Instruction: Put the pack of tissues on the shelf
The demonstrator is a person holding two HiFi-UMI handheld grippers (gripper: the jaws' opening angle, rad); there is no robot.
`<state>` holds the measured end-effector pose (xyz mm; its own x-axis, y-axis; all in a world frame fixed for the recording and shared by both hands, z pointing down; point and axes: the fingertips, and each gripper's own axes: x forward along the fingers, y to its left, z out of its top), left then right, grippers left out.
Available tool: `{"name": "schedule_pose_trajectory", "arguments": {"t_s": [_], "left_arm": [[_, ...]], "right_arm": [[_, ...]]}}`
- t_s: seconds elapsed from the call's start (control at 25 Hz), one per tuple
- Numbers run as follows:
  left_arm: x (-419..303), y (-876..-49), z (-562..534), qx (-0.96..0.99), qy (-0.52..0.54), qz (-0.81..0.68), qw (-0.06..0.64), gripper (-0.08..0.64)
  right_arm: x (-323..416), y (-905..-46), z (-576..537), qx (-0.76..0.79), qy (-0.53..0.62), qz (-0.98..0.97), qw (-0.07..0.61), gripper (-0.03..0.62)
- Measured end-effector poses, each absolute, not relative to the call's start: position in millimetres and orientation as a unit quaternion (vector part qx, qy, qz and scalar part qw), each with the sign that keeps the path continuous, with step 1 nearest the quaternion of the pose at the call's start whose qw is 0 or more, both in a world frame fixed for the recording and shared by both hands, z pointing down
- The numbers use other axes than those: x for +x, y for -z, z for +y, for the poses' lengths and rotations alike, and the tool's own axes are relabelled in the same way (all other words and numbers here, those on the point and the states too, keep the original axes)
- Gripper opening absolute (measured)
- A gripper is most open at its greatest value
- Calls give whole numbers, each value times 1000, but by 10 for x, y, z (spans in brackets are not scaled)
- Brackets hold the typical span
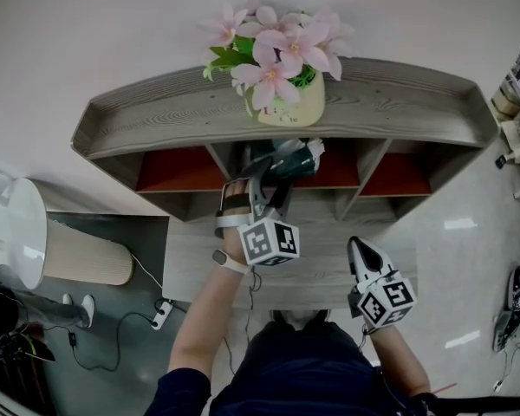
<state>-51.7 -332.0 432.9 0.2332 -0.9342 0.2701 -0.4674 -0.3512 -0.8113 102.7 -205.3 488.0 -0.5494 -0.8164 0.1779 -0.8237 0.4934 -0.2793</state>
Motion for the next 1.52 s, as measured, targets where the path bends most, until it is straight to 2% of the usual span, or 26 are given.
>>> {"name": "schedule_pose_trajectory", "arguments": {"t_s": [0.28,0.56,0.72,0.96,1.16,1.36,1.52], "left_arm": [[-478,-4275,-2941,-750,354,479,288,298],[-533,-4228,-2578,-796,265,505,200,292],[-583,-4215,-2392,-832,195,505,120,239],[-663,-4175,-2210,-853,112,507,46,141],[-627,-4137,-2081,-864,90,492,46,91],[-646,-4003,-2053,-865,74,492,60,80],[-744,-3706,-2129,-849,19,522,76,78]], "right_arm": [[1010,-4729,-2081,474,-157,-866,1,5],[967,-4611,-2161,472,-145,-869,-9,5],[934,-4524,-2197,471,-138,-871,-16,5],[877,-4342,-2221,468,-124,-874,-28,5],[838,-4154,-2250,466,-103,-878,-36,5],[795,-3922,-2276,463,-72,-882,-38,5],[754,-3754,-2316,469,-30,-882,-28,5]]}}
